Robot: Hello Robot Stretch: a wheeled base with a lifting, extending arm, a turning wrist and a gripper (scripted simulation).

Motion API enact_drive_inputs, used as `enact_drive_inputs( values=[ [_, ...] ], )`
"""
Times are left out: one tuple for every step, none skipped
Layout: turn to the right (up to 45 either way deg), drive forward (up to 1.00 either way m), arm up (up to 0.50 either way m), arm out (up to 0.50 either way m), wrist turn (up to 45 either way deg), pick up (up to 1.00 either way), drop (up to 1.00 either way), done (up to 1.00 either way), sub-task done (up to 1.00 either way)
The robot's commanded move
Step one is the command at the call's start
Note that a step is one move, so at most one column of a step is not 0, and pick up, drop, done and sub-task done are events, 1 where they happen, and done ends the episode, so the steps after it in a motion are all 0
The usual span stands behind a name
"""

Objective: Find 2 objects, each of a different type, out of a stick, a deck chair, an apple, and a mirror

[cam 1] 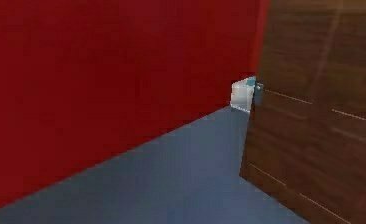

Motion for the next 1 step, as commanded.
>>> enact_drive_inputs(
  values=[
    [45.0,0.0,0.0,0.0,0.0,0.0,0.0,0.0,0.0]
  ],
)
